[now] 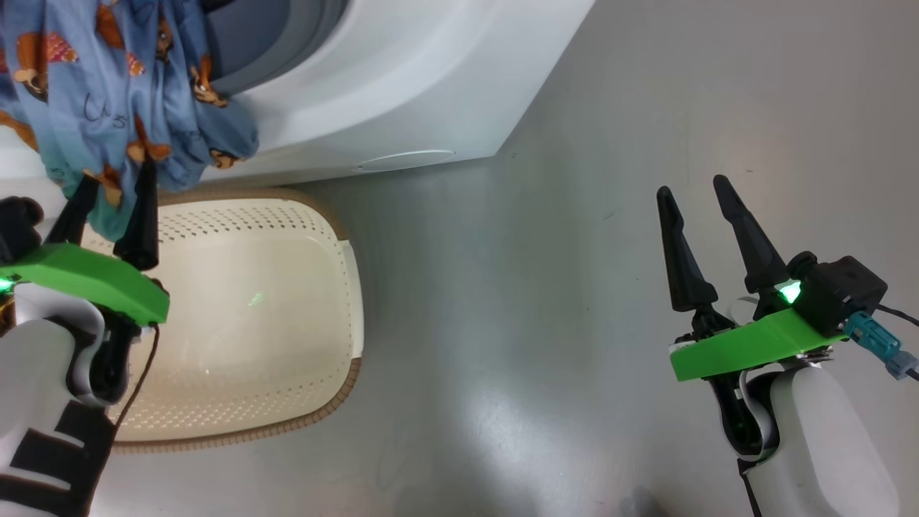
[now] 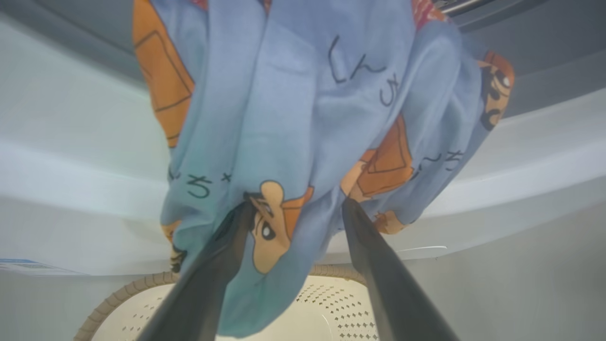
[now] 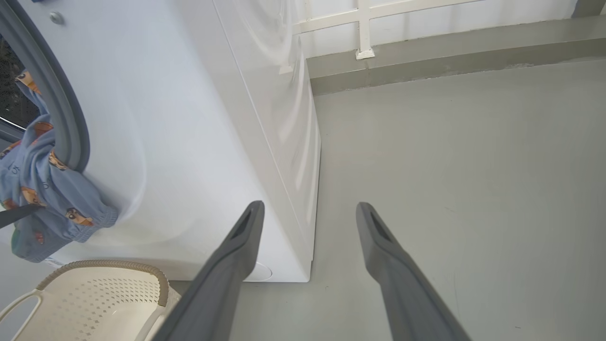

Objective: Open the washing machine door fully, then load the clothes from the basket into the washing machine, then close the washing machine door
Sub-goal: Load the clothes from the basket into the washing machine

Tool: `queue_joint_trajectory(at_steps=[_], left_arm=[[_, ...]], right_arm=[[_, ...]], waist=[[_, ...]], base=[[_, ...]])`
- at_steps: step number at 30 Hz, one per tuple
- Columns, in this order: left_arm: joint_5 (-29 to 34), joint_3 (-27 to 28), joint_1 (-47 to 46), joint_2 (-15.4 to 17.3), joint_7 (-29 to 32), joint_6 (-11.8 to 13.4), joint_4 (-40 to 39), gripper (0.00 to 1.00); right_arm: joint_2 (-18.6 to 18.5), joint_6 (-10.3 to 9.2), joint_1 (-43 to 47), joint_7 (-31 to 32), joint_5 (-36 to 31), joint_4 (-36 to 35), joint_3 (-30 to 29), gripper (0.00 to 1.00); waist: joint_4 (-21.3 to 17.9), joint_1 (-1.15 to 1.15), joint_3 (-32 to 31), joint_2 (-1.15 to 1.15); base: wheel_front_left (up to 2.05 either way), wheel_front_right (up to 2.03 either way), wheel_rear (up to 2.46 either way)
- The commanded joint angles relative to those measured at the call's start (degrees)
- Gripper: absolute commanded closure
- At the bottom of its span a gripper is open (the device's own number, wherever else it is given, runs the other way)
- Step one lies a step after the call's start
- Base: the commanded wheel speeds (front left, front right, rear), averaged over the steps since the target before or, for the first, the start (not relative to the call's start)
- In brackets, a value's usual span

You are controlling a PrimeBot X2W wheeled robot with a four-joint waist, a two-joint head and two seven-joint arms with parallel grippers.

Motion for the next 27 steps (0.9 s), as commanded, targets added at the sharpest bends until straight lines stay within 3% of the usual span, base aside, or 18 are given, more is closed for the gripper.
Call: queue_joint_trajectory(at_steps=[1,18,20,21,23,27], left_arm=[[-0.8,1.2,-1.0,3.0,-0.4,-0.1,-0.3,0.00],[-5.3,-6.6,-8.3,5.2,-0.4,-0.1,3.8,0.02],[-5.9,-7.2,-8.7,5.3,-0.4,-0.1,4.1,0.43],[-6.2,-7.2,-9.0,5.3,-0.4,-0.1,4.0,0.71],[-6.6,-7.2,-9.3,5.4,-0.4,-0.1,3.9,1.00],[-7.1,-7.0,-9.5,5.3,-0.4,-0.1,3.1,1.00]], right_arm=[[0.3,0.09,0.4,-0.3,-0.8,-1.4,1.5,0.00],[0.3,0.09,0.3,-0.3,-0.9,-1.4,2.7,0.00],[0.3,0.09,0.4,-0.3,-0.9,-1.4,2.8,0.00],[0.3,0.09,0.4,-0.3,-0.9,-1.4,2.8,0.00],[0.2,0.09,0.5,-0.3,-0.9,-1.5,2.7,0.00],[0.2,0.09,0.5,-0.3,-1.0,-1.6,2.3,0.00]], waist=[[-0.2,0.00,0.0,0.00],[-2.1,0.00,0.6,0.00],[-2.2,0.00,0.6,0.00],[-2.3,0.00,0.6,0.00],[-2.3,0.00,0.7,0.00],[-2.0,0.00,0.8,0.00]], base=[[0.00,0.00,0.00],[0.00,0.00,0.00],[0.00,0.00,0.00],[0.00,0.00,0.00],[0.00,0.00,0.00],[0.00,0.00,0.00]])
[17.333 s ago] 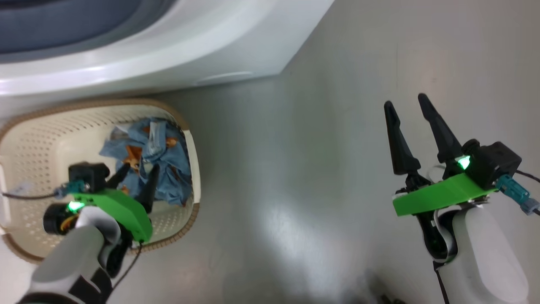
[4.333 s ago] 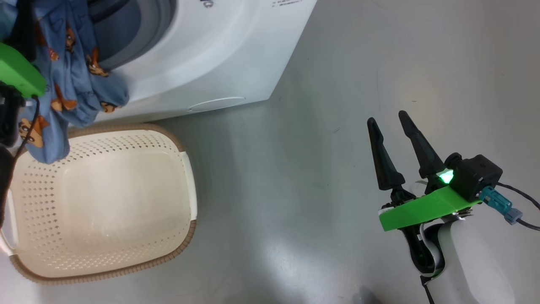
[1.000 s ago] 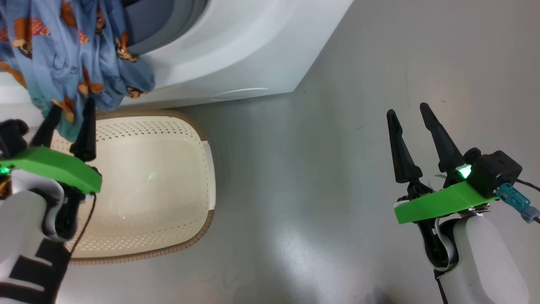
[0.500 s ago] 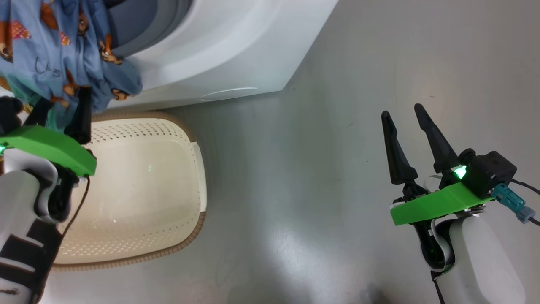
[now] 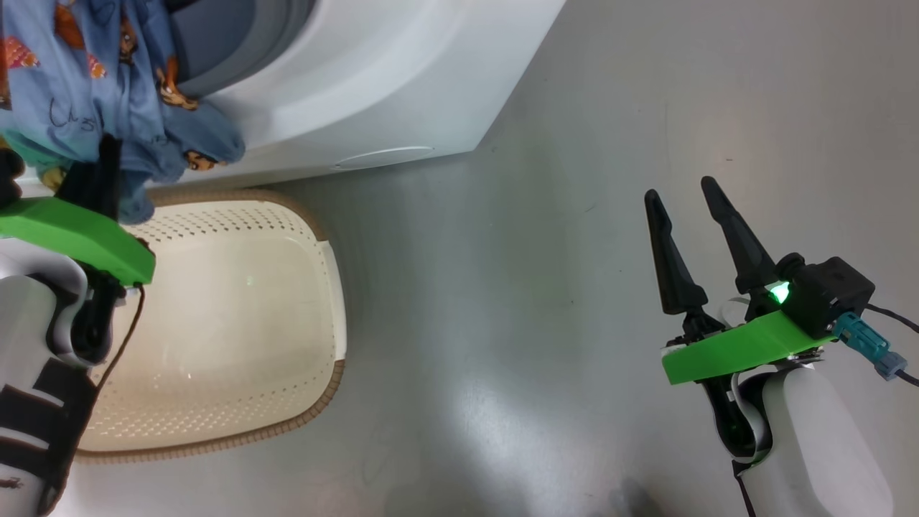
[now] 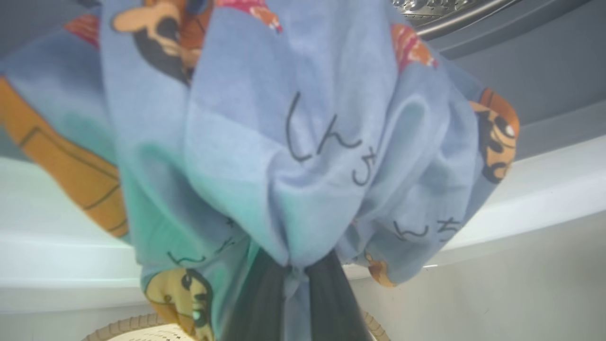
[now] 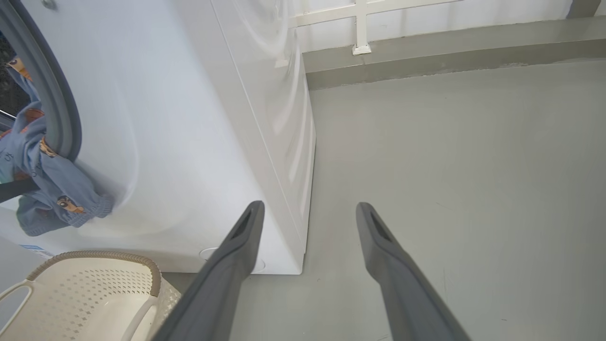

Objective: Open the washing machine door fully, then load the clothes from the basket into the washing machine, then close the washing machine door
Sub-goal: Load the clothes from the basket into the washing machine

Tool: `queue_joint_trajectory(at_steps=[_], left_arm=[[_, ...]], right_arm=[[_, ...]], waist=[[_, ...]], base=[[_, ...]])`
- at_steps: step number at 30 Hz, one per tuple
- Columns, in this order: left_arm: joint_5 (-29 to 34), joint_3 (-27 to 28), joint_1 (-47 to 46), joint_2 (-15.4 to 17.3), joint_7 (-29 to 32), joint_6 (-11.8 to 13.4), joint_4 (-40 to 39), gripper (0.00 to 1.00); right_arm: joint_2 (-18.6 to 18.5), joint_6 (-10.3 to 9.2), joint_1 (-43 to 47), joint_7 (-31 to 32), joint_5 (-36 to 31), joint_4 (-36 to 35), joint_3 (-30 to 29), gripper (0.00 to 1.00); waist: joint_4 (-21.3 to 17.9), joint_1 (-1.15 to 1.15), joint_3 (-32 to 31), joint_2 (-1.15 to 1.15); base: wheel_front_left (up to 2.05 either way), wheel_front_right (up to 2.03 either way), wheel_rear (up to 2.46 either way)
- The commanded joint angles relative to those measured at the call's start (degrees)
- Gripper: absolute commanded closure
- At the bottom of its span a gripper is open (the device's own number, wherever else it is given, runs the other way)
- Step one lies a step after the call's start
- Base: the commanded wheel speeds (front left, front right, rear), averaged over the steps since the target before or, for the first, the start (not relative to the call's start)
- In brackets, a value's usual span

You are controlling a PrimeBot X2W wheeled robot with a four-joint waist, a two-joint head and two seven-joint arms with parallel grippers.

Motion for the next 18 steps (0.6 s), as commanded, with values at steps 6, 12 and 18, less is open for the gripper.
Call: queue_joint_trajectory(at_steps=[6,12,18], left_arm=[[-0.5,2.5,1.1,2.6,-0.4,-0.1,-3.8,1.00],[-0.1,4.3,4.9,3.0,-0.4,-0.1,-9.0,1.00],[0.7,8.7,7.0,2.5,-0.4,-0.1,-16.0,1.00]], right_arm=[[0.2,0.09,0.5,-0.3,-0.6,-1.5,0.3,0.00],[0.3,0.09,0.5,-0.3,-0.5,-1.6,-0.1,0.00],[0.4,0.09,0.7,-0.3,-0.5,-1.7,-0.6,0.00]], waist=[[1.1,0.00,-0.5,0.00],[2.0,0.00,-0.9,0.00],[2.6,0.00,-0.9,0.00]], base=[[0.00,0.00,0.00],[0.00,0.00,0.00],[0.00,0.00,0.00]])
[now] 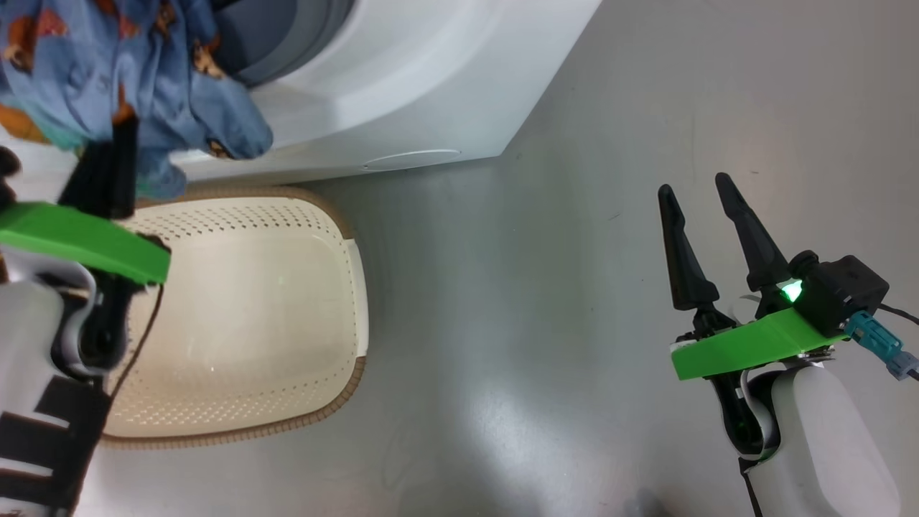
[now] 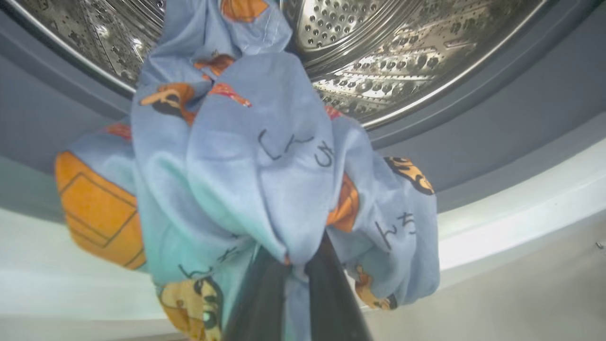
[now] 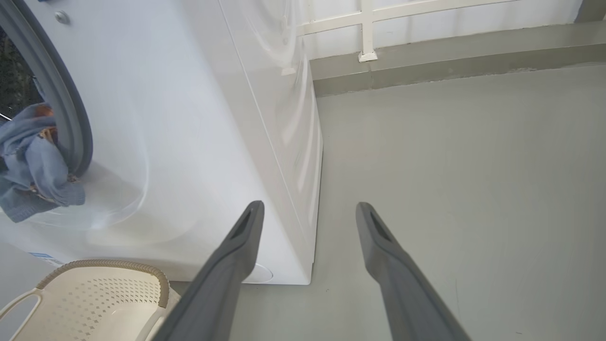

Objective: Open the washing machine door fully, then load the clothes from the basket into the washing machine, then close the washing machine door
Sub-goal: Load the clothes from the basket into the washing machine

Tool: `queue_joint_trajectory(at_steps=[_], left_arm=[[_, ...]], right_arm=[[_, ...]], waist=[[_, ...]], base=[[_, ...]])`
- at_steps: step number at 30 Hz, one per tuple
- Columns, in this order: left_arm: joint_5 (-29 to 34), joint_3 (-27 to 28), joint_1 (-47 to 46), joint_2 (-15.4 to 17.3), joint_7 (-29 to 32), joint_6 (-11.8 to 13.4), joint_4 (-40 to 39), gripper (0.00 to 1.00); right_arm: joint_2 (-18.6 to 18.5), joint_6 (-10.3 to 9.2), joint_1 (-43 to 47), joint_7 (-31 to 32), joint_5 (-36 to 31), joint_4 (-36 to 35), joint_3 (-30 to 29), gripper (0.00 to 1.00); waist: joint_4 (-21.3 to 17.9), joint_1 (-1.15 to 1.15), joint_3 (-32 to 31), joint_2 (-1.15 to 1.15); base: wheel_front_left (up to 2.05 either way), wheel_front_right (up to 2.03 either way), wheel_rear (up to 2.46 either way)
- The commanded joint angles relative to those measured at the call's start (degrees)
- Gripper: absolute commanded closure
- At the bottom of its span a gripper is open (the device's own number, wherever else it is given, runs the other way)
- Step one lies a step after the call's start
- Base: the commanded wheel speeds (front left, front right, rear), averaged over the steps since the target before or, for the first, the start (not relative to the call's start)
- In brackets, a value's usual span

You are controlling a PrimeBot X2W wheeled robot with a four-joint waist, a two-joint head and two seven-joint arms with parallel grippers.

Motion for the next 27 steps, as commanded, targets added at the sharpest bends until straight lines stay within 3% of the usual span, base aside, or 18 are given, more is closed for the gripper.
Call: queue_joint_trajectory(at_steps=[1,9,13,21,27], left_arm=[[0.9,3.0,0.5,2.5,-0.4,-0.1,-2.5,1.00],[4.7,7.7,-2.0,2.2,-0.4,-0.1,-8.9,1.00],[4.6,5.6,-7.8,3.1,-0.4,-0.1,-3.0,1.00],[3.6,-5.1,-22.6,5.5,-0.4,-0.1,14.0,1.00],[8.3,-1.2,-29.7,5.0,-0.4,-0.1,19.1,1.00]], right_arm=[[0.4,0.09,0.7,-0.3,-0.2,-1.4,1.0,0.00],[0.5,0.09,0.6,-0.3,0.0,-1.3,1.0,0.00],[0.6,0.09,0.3,-0.3,0.2,-1.1,1.8,0.00],[0.9,0.09,0.3,-0.3,1.1,-0.8,3.4,0.00],[1.0,0.09,0.1,-0.3,1.5,-0.8,4.3,0.00]], waist=[[0.2,0.00,0.0,0.00],[0.3,0.00,-0.3,0.00],[-0.4,0.00,-0.1,0.00],[-3.1,0.00,0.4,0.00],[-4.5,0.00,1.2,0.00]], base=[[0.00,0.00,0.00],[0.00,0.00,0.00],[0.00,0.00,0.00],[0.00,0.00,0.00],[0.00,0.00,0.00]])
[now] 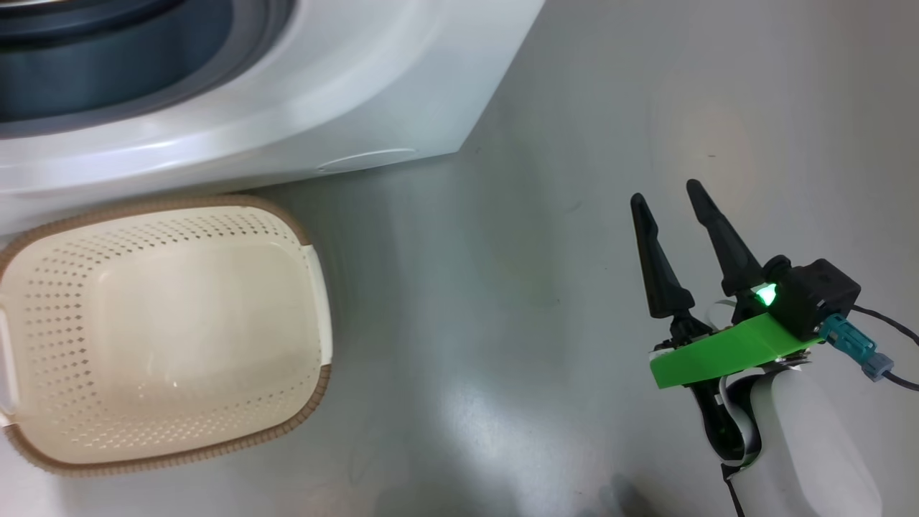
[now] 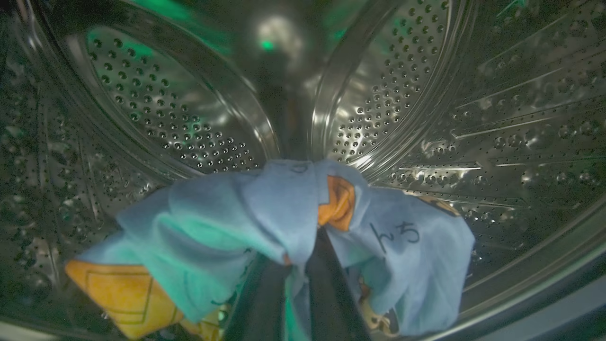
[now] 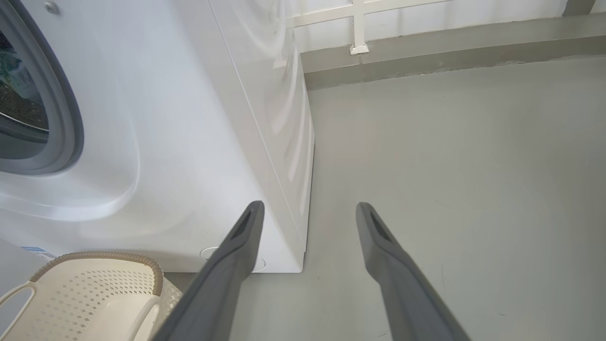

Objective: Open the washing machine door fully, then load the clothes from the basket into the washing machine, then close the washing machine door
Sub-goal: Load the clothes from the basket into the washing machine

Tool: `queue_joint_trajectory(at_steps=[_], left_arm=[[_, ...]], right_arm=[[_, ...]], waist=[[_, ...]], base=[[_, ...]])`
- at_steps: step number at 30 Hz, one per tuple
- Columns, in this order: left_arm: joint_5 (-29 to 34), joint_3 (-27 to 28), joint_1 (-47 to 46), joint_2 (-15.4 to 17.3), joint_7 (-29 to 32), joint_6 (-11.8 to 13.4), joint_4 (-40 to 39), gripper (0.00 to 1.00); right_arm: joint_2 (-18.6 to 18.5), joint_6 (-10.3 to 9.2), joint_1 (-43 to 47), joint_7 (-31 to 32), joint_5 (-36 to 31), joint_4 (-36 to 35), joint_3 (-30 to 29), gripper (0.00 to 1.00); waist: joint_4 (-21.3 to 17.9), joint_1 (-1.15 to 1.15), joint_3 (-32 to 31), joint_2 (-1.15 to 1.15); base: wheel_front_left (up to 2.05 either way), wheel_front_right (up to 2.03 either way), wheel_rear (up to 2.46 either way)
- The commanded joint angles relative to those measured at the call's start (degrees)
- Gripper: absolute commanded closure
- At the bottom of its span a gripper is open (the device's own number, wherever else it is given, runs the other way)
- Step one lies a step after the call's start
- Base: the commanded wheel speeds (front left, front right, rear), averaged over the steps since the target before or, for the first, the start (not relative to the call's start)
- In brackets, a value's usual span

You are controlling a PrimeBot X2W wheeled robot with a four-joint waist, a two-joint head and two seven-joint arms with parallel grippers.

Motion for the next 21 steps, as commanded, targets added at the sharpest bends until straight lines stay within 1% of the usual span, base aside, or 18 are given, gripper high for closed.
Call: queue_joint_trajectory(at_steps=[1,3,6,7,8,10,12,13,21], left_arm=[[1.6,1.7,-0.3,2.3,-0.3,-0.1,0.2,1.00],[2.2,0.7,0.4,1.1,-0.3,-0.1,2.7,1.00],[2.2,-2.7,0.9,0.0,-0.3,-0.1,6.9,1.00],[1.9,-4.0,0.7,-0.1,-0.3,-0.1,8.0,0.82],[1.5,-5.1,0.4,-0.2,-0.2,-0.1,9.1,0.67],[0.1,-6.8,-0.3,-0.3,-0.1,-0.1,10.3,0.51],[-1.2,-8.5,-1.0,-0.2,0.1,-0.1,11.2,0.04],[-1.9,-9.3,-1.3,-0.1,0.2,-0.1,11.4,0.00],[-6.3,-13.5,-1.5,0.0,0.3,-0.1,12.5,0.00]], right_arm=[[0.5,0.09,0.1,-0.3,1.0,-1.2,1.6,0.00],[0.6,0.09,0.1,-0.3,1.3,-1.1,1.9,0.00],[0.6,0.09,0.1,-0.3,1.6,-1.0,2.1,0.00],[0.6,0.09,0.2,-0.3,1.6,-0.9,2.1,0.00],[0.6,0.09,0.2,-0.3,1.6,-0.9,2.1,0.00],[0.6,0.09,0.2,-0.3,1.6,-0.9,2.1,0.00],[0.6,0.09,0.2,-0.3,1.7,-0.9,2.0,0.00],[0.6,0.09,0.3,-0.3,1.6,-0.9,1.9,0.00],[0.6,0.09,0.2,-0.3,1.6,-0.5,1.6,0.00]], waist=[[-0.6,0.00,0.4,0.00],[-0.8,0.00,0.4,0.00],[-0.9,0.00,0.3,0.00],[-0.9,0.00,0.2,0.00],[-0.8,0.00,0.2,0.00],[-0.7,0.00,0.1,0.00],[-0.6,0.00,0.0,0.00],[-0.5,0.00,-0.1,0.00],[0.4,0.00,-1.0,0.00]], base=[[0.00,0.00,0.00],[0.00,0.00,0.00],[0.00,0.00,0.00],[0.00,0.00,0.00],[0.00,0.00,0.00],[0.00,0.00,0.00],[0.00,0.00,0.00],[0.00,0.00,0.00],[0.00,0.00,0.00]])
